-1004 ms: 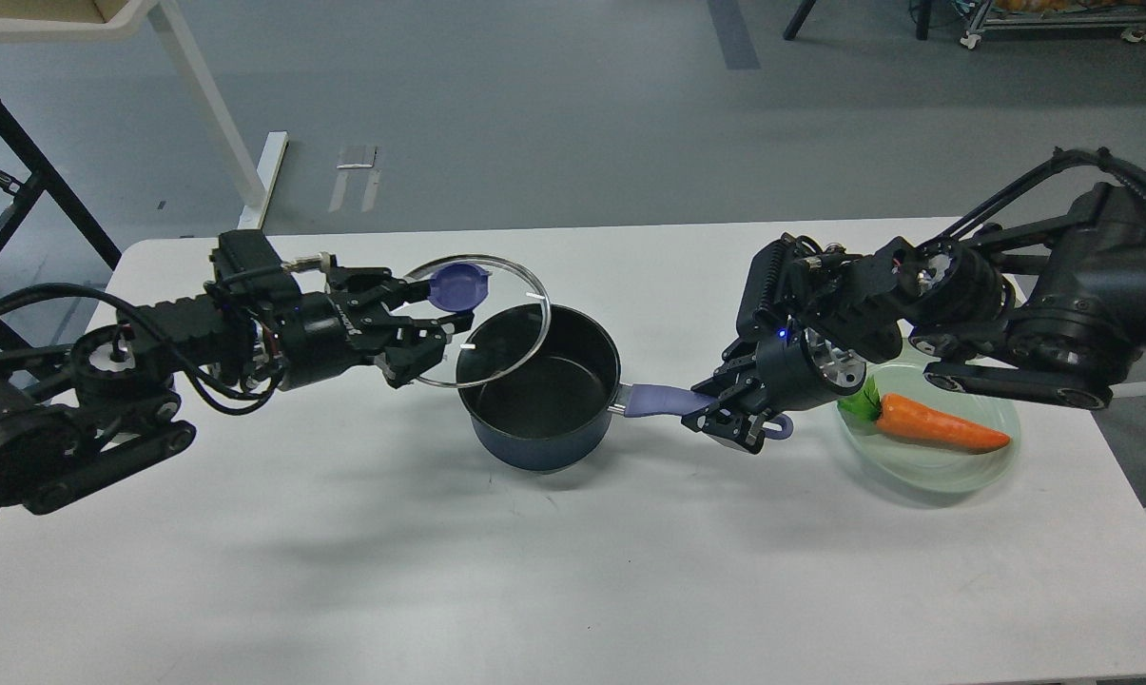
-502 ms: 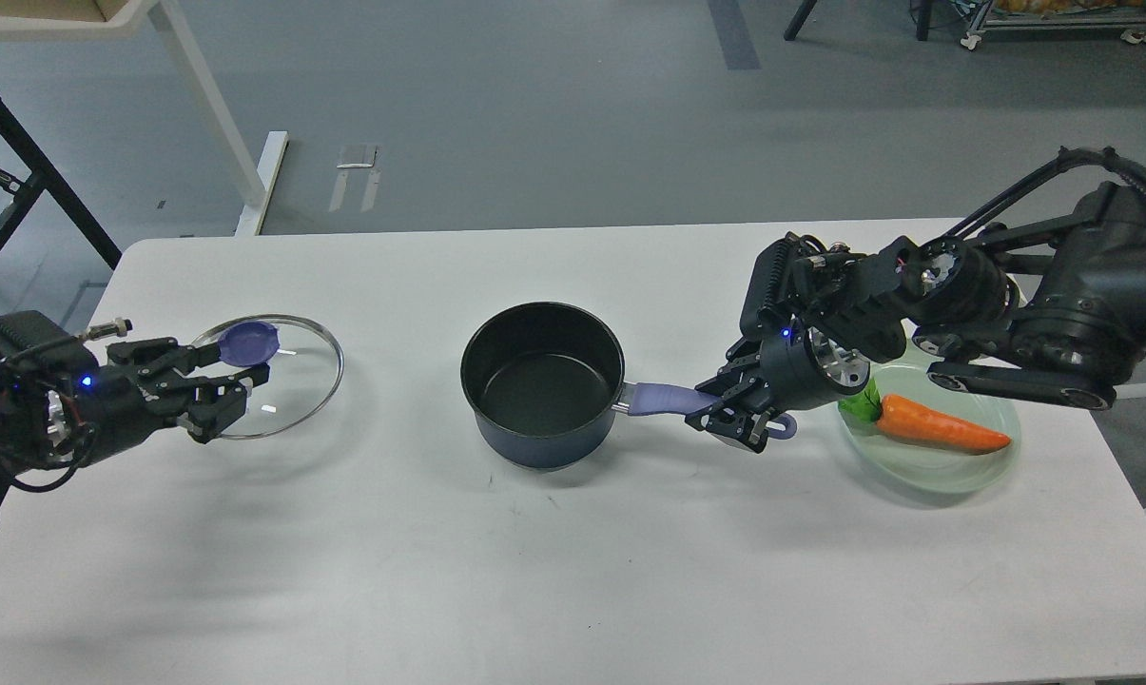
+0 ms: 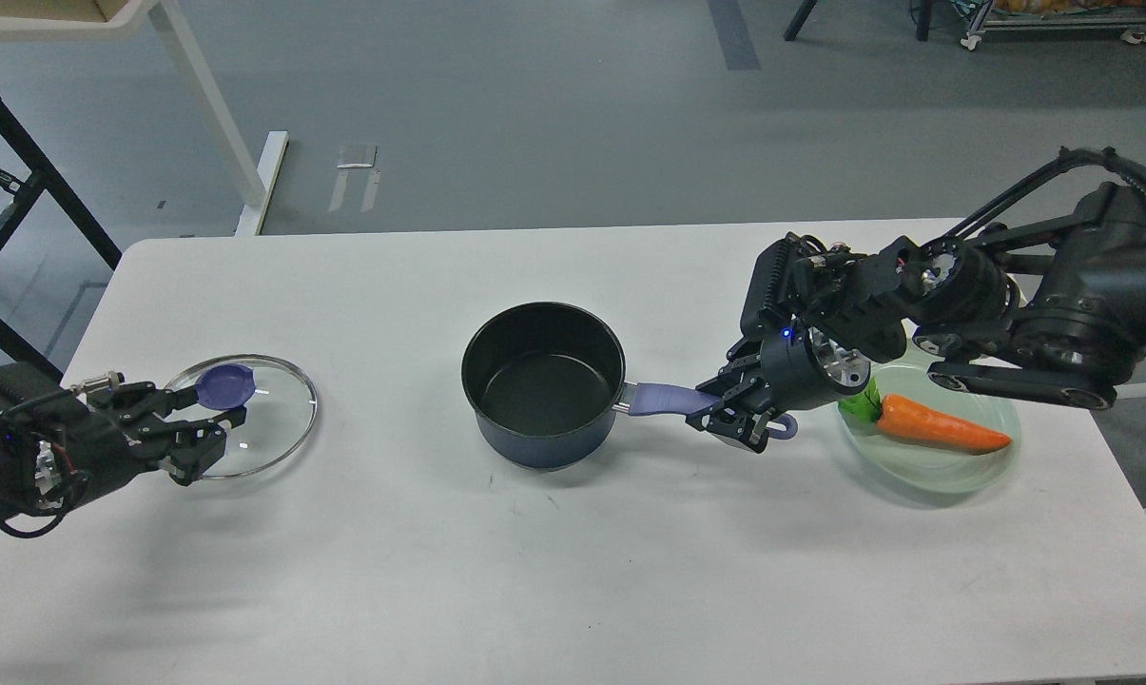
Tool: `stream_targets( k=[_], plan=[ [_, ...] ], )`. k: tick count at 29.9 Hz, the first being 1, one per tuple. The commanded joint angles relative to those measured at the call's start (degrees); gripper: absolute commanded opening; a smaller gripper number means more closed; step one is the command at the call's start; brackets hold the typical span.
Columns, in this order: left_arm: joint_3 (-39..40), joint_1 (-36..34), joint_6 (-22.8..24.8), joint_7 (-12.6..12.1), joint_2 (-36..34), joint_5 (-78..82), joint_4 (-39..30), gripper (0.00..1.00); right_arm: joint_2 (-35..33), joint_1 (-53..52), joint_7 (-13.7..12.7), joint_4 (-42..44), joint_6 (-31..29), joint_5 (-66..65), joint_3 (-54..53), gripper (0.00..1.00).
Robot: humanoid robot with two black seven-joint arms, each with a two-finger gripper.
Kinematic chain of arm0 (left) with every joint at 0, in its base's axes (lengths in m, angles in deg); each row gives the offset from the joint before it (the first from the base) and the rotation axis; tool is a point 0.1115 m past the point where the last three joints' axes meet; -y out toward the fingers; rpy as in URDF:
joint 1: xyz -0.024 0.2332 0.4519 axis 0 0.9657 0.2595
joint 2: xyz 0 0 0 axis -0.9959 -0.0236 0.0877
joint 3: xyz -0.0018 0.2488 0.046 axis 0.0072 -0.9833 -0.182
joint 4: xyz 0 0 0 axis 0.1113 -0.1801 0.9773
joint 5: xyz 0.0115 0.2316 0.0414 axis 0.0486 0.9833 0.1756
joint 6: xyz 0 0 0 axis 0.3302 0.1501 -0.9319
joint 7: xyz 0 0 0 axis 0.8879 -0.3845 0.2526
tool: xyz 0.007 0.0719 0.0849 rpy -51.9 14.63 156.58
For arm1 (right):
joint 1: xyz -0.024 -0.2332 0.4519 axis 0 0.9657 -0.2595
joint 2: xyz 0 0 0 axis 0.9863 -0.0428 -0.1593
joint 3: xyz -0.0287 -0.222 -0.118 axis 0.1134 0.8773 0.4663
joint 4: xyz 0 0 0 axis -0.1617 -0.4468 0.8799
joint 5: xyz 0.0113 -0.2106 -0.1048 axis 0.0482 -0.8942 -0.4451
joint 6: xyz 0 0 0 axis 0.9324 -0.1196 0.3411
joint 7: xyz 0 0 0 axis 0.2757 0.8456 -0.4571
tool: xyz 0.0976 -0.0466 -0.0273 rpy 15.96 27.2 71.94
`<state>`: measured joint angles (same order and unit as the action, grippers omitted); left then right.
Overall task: Open pot lid
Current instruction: 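Lower the glass lid onto the table beside the pot and release, then release the pot handle and raise the right gripper away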
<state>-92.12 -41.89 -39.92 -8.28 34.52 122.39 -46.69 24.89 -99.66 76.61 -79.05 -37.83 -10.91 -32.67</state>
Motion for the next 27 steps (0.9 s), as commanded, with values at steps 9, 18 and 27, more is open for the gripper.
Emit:
stream_targets(
  k=[9,18,27],
  plan=[
    [-0.72,-0.32,-0.43,-0.01,-0.25,-1.41,-0.01,0.84,-0.2,-0.09,0.01,-0.04,0.09,0.44,0.19,0.59],
    [-0.64,-0.41,-0.17,-0.01,-1.13,-2.29,-0.19,0.92,-0.9,-0.09,0.45,-0.04,0.18,1.76,-0.34,0.78],
    [0.24,-3.91,0.97,-0.01,-3.15,-28.53,-0.63,0.99,-9.06,0.17,0.45,1.89,0.53,15.44,-12.27,0.98]
  ],
)
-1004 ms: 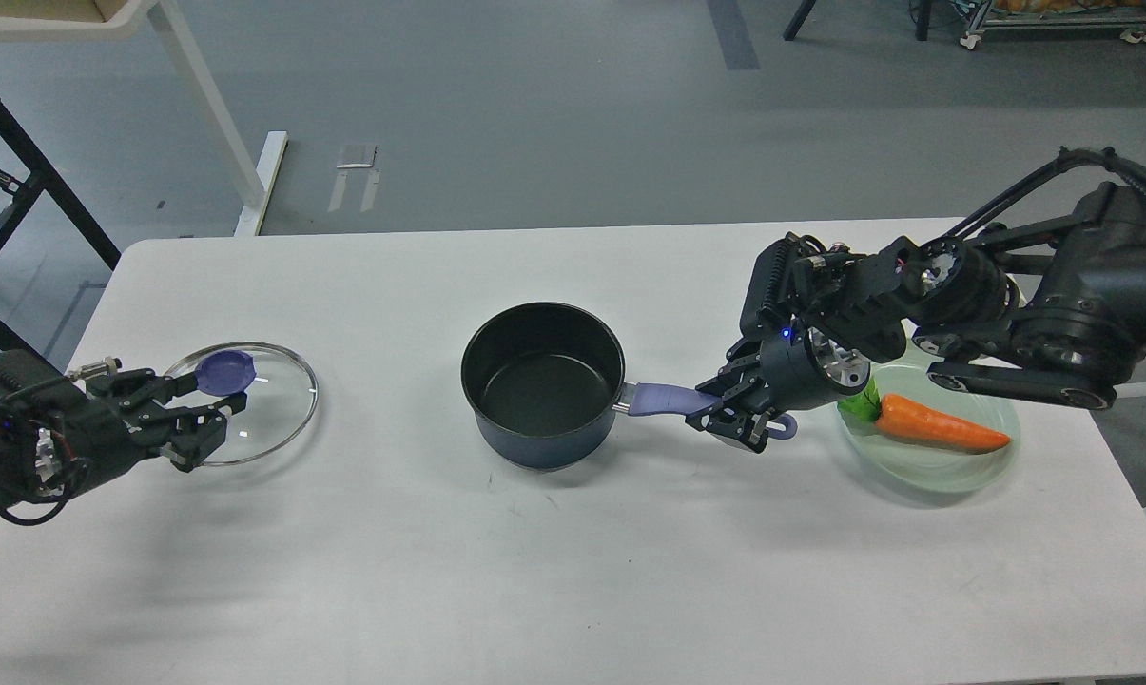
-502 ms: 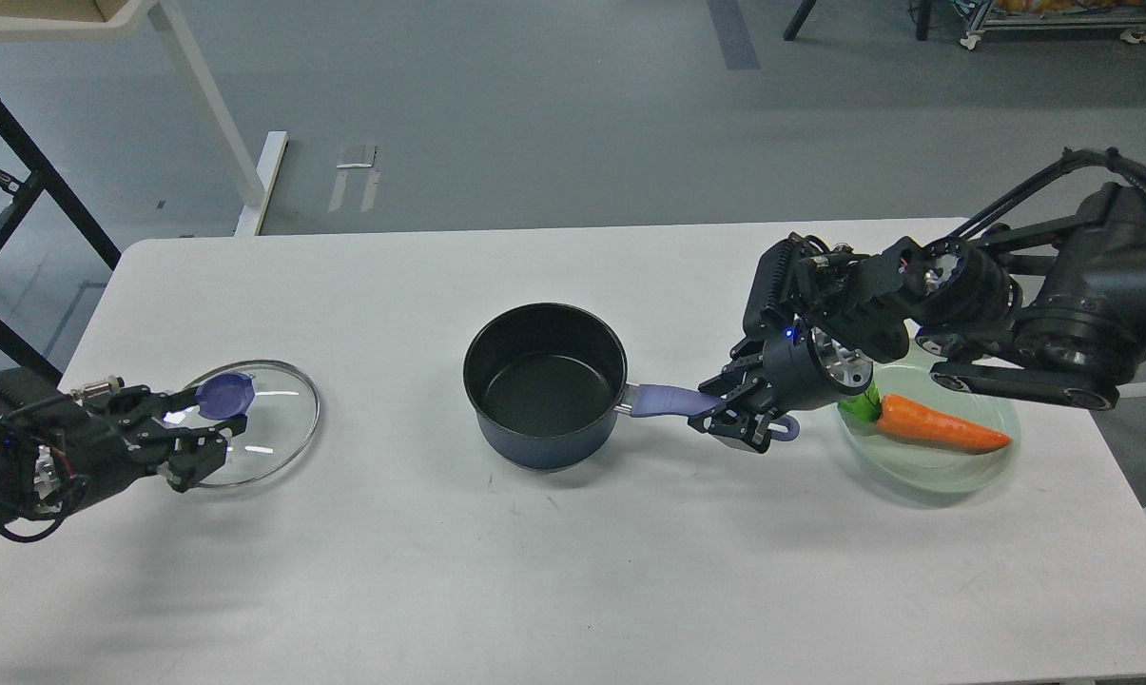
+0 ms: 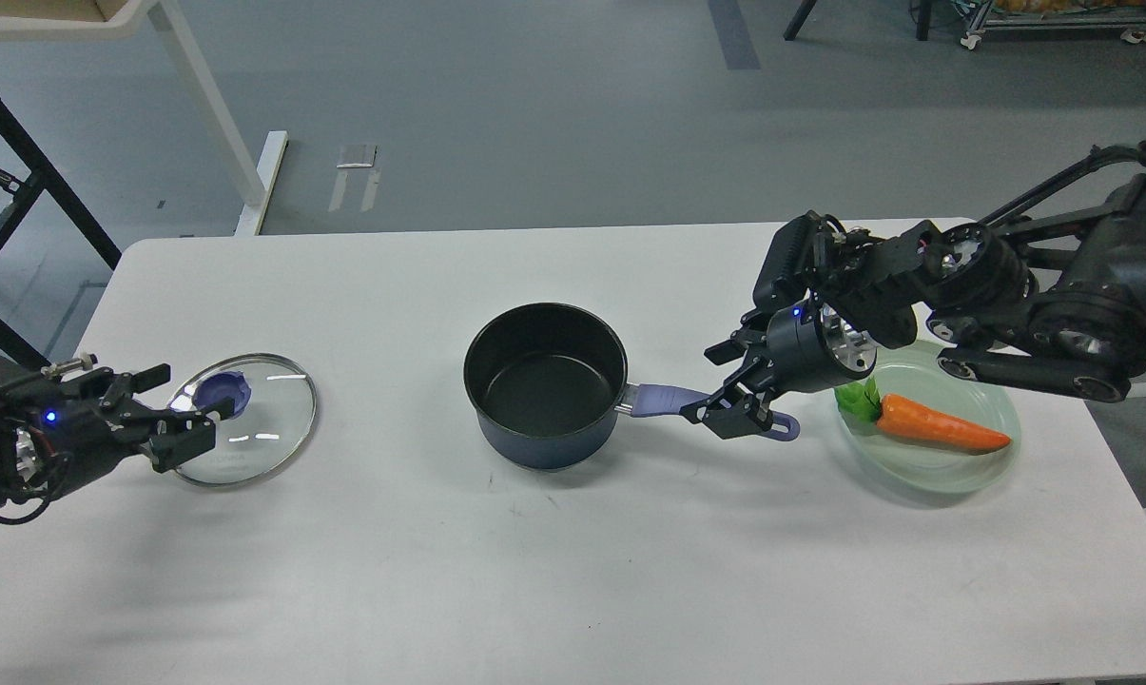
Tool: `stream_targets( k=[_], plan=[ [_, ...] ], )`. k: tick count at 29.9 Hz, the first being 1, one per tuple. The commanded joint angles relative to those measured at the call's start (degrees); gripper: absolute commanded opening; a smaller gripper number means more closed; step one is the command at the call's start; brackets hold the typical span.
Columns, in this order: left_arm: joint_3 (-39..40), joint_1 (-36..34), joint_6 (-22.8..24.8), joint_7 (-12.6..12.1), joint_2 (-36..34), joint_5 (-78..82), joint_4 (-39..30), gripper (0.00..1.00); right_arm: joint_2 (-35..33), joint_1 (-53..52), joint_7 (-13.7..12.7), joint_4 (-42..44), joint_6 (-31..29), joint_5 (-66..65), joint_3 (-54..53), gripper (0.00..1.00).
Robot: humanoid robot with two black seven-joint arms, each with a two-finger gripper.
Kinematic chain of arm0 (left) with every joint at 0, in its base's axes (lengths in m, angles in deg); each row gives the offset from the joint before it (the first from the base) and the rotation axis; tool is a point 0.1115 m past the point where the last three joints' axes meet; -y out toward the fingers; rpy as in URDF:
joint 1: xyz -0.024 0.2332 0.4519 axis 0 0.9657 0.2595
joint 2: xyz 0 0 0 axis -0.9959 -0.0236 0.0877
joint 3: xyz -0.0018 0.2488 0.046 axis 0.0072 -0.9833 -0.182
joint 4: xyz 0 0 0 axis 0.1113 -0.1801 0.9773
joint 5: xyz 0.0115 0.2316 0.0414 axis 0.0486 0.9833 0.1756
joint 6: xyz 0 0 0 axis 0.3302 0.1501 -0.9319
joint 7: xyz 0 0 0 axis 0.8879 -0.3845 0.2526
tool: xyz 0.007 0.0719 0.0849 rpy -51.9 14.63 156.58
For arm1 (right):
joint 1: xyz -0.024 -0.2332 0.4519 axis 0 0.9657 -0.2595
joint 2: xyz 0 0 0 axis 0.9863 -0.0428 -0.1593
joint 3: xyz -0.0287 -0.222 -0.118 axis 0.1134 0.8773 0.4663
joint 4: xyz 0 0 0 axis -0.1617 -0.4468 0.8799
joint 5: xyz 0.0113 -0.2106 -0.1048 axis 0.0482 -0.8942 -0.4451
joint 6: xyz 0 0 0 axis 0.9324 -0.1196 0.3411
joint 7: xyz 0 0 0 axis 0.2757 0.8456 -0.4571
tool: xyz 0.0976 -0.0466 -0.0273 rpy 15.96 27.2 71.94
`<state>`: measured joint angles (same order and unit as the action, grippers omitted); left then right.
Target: Open pot lid
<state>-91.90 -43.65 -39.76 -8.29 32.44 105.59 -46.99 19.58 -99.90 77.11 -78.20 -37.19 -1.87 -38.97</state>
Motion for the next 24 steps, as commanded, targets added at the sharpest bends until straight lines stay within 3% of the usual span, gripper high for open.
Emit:
stream_targets(
  k=[1,5,8,13,21,24],
  plan=[
    [0.02,-3.47,2.03,0.0,-1.07,-15.51,-0.32,0.99,-5.07,0.93,-0.04,1.21,-0.2,8.87,-8.0,0.98],
    [0.19,-10.15,12.73,0.0,-0.8,-29.58,-0.06,0.99,-11.13,4.53,-0.13,1.39,-0.47,18.36,-17.49,0.99],
    [0.19,-13.85,17.14,0.0,-0.1,-40.57,0.29,0.99,-13.51,8.74,-0.13,2.18,-0.47,23.99,-24.08,0.99],
    [0.28,-16.4,17.86,0.0,6.22,-56.66,0.38,0.99,-16.76,16.65,-0.13,3.23,0.15,33.48,-34.89,0.99],
    [0.54,-16.58,18.82,0.0,16.07,-66.7,5.74,0.99,-16.94,27.21,-0.22,9.38,0.32,57.13,-47.83,1.0],
    [4.05,-16.49,24.78,0.0,21.5,-71.79,12.4,0.99,-15.8,30.54,0.04,12.55,0.24,66.61,-50.9,1.0]
  ],
)
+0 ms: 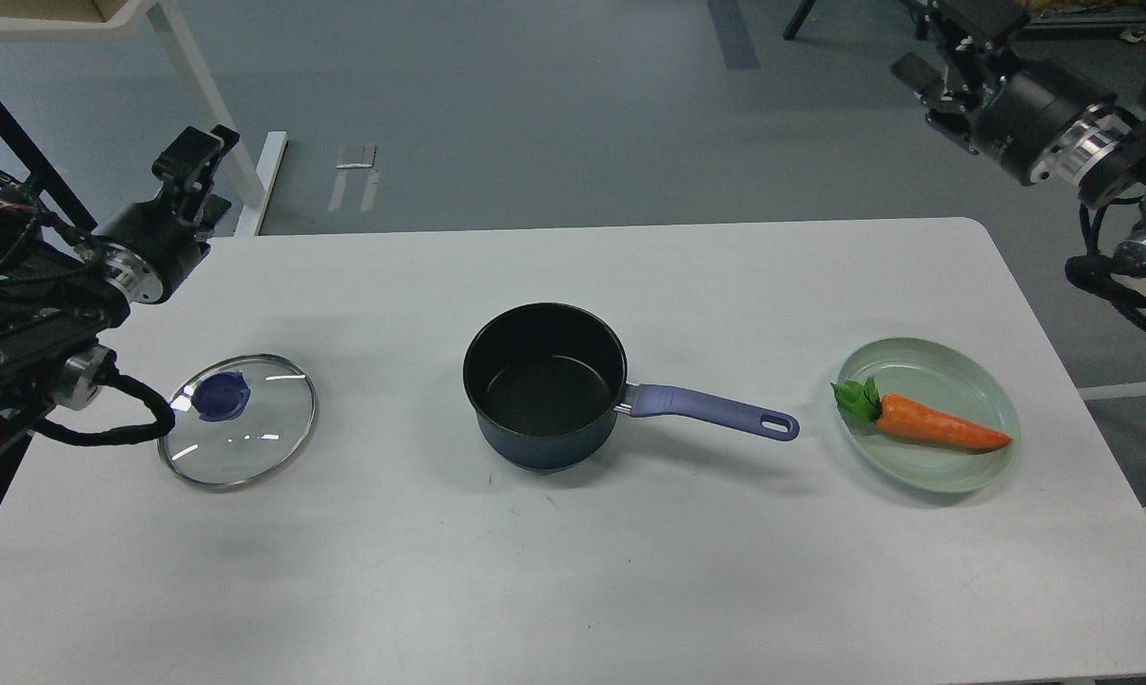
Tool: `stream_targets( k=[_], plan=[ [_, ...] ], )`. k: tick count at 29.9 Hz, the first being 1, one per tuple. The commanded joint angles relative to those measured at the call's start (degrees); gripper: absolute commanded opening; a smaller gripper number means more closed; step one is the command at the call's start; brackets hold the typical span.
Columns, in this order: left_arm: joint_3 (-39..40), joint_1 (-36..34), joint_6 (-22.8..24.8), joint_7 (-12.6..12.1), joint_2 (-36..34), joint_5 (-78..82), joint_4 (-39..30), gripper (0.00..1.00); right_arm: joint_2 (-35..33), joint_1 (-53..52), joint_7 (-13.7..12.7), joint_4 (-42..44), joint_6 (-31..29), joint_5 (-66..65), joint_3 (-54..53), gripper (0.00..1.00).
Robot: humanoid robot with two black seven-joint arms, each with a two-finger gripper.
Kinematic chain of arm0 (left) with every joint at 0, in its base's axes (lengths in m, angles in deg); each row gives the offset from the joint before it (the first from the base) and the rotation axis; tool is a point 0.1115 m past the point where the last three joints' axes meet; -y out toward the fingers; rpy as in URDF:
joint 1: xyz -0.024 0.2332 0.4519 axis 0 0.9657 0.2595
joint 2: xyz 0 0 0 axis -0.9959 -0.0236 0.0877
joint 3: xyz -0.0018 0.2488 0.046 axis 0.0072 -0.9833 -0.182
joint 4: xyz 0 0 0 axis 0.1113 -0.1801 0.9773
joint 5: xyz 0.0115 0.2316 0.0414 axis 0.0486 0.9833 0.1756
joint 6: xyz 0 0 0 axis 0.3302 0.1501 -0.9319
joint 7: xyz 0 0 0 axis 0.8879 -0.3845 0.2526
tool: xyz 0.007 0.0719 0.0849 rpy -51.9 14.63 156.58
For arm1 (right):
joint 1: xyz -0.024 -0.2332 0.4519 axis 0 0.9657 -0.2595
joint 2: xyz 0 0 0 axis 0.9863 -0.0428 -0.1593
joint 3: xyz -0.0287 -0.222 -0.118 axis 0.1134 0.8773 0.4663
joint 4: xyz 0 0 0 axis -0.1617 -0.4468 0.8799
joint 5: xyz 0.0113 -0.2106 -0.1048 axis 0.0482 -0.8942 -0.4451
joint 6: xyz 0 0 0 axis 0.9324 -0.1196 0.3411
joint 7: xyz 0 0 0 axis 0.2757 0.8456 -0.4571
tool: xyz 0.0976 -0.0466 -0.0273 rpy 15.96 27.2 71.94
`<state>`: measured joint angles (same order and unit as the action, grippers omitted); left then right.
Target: Open pot lid
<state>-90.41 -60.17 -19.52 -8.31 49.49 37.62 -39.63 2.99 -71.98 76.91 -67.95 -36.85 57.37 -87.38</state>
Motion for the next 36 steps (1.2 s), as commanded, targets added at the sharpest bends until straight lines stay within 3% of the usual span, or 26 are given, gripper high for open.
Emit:
stream_targets(
  k=[1,4,8,14,19,24,27,36],
  plan=[
    [3.71,-0.06,6.57,0.02,6.39,-4.97,7.06,0.99,1.39,3.33,0.33,2.48,-0.18,9.39,-3.37,1.0],
    [7.4,-0.15,12.02,0.02,11.58,-7.96,14.26,0.99,2.81,6.84,1.65,2.57,-0.27,15.98,-5.74,1.0],
    [13.11,-0.15,14.06,0.02,15.01,-12.35,18.85,0.99,4.29,11.41,2.0,2.57,-0.27,22.49,-9.96,1.0],
    [17.78,0.55,17.04,-0.03,15.55,-21.22,18.86,0.99,12.11,17.56,1.74,3.1,-0.01,30.06,-18.74,1.0],
    [17.87,1.08,17.66,-3.19,15.28,-25.8,18.86,0.99,17.73,19.51,1.39,7.04,-0.44,30.59,-24.02,1.0],
    [18.04,3.36,19.07,-3.37,15.28,-28.26,18.77,0.99,24.42,19.51,-0.63,12.15,-0.8,30.68,-30.09,1.0],
    [18.74,3.89,19.59,-3.46,14.84,-31.16,18.51,0.99,26.09,19.42,-2.13,13.03,-0.8,30.68,-31.15,1.0],
    [20.51,3.89,20.39,-3.9,14.67,-31.78,18.42,0.99,26.36,19.51,-2.04,12.94,-0.97,30.59,-30.98,1.0]
  ],
)
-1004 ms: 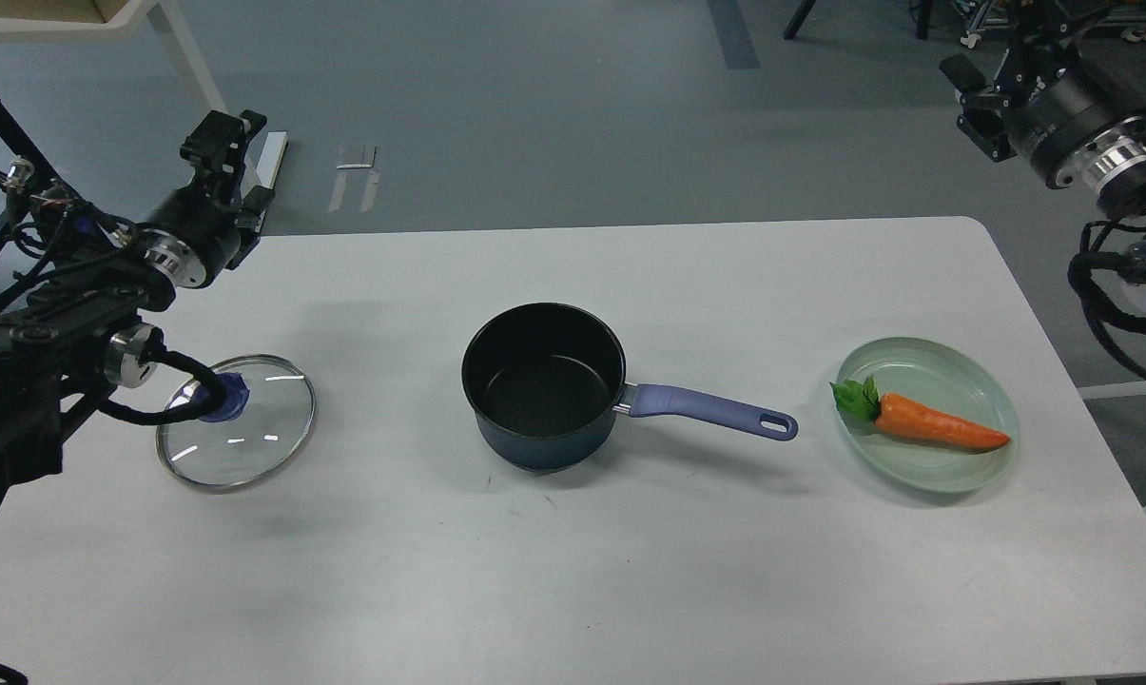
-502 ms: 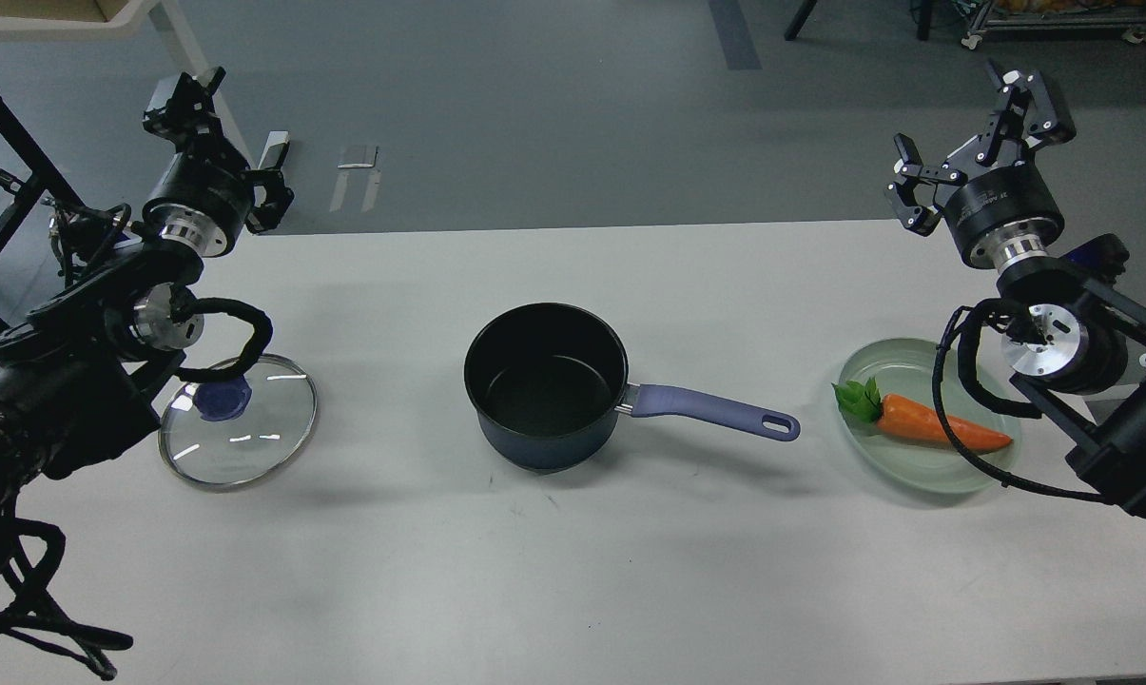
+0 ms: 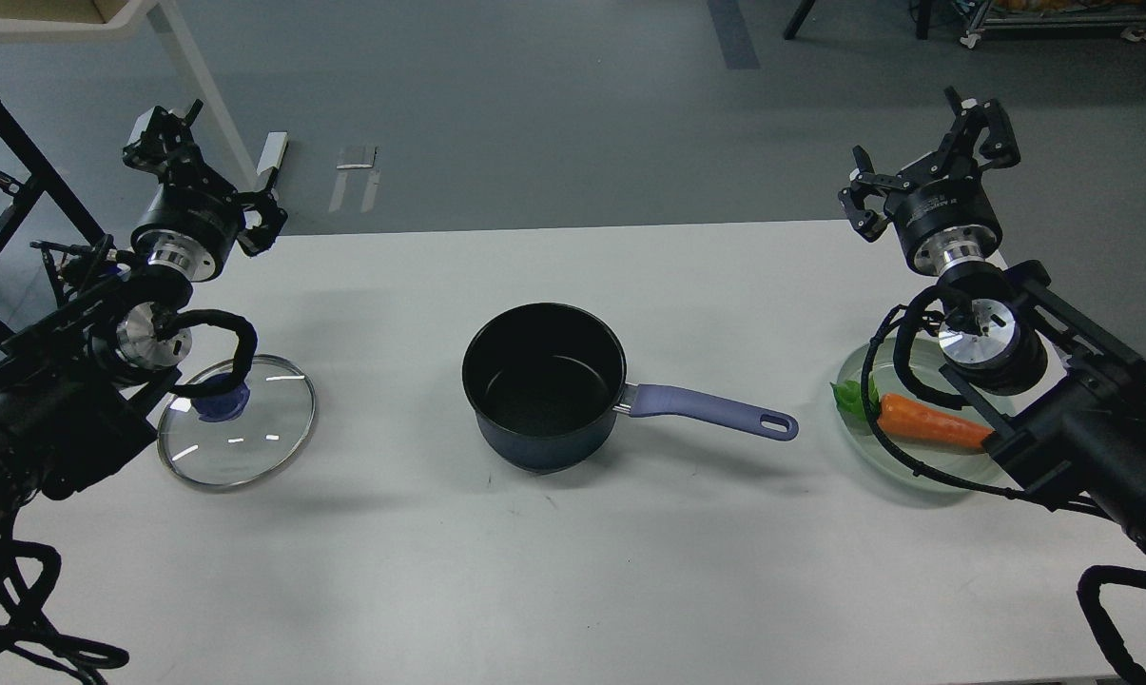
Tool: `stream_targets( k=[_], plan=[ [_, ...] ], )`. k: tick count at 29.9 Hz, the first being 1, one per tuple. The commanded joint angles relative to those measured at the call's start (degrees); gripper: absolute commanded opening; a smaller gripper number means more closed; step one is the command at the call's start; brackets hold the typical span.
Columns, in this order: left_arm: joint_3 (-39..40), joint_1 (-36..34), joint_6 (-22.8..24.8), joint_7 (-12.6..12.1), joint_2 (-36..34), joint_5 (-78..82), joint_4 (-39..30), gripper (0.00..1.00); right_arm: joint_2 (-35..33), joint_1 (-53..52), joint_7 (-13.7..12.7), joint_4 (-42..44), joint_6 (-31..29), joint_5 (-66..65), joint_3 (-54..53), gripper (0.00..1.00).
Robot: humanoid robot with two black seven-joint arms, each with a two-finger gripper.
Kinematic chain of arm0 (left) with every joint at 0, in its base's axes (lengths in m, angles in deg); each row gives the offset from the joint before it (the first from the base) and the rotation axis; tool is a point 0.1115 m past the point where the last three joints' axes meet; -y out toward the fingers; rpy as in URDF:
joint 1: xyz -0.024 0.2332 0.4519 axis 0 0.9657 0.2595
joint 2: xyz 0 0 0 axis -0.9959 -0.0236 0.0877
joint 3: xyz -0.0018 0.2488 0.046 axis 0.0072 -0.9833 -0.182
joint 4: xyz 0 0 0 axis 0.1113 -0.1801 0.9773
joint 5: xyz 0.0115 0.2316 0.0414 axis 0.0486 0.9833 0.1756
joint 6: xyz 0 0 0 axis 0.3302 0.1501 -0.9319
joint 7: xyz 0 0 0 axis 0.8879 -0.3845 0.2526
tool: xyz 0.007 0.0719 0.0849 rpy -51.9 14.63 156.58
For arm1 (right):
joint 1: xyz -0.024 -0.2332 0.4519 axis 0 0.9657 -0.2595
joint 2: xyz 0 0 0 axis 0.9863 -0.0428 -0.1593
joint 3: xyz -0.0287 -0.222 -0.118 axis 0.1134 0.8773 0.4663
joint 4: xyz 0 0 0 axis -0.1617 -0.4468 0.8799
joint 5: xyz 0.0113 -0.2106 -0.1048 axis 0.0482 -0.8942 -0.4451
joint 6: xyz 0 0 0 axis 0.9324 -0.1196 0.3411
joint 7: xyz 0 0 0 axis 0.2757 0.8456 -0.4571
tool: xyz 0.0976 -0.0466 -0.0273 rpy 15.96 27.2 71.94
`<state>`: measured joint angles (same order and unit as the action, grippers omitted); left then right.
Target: Open pot lid
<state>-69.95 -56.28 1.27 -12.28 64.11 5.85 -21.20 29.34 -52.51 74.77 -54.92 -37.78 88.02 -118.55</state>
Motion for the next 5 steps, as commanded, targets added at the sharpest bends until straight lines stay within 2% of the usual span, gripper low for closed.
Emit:
stream_targets(
  k=[1,5],
  plan=[
    [-0.05,0.01,-0.58,0.25,0.14,0.08,-0.01,0.99,0.01,0.13,0.1,-0.17,-0.04,-0.06,0.2,1.0],
    [-0.49,-0.17,-0.76,0.51,0.23,0.25,-0.01,0.99,0.01,0.21,0.19,-0.53,-1.44,-0.15,0.28,1.0]
  ],
)
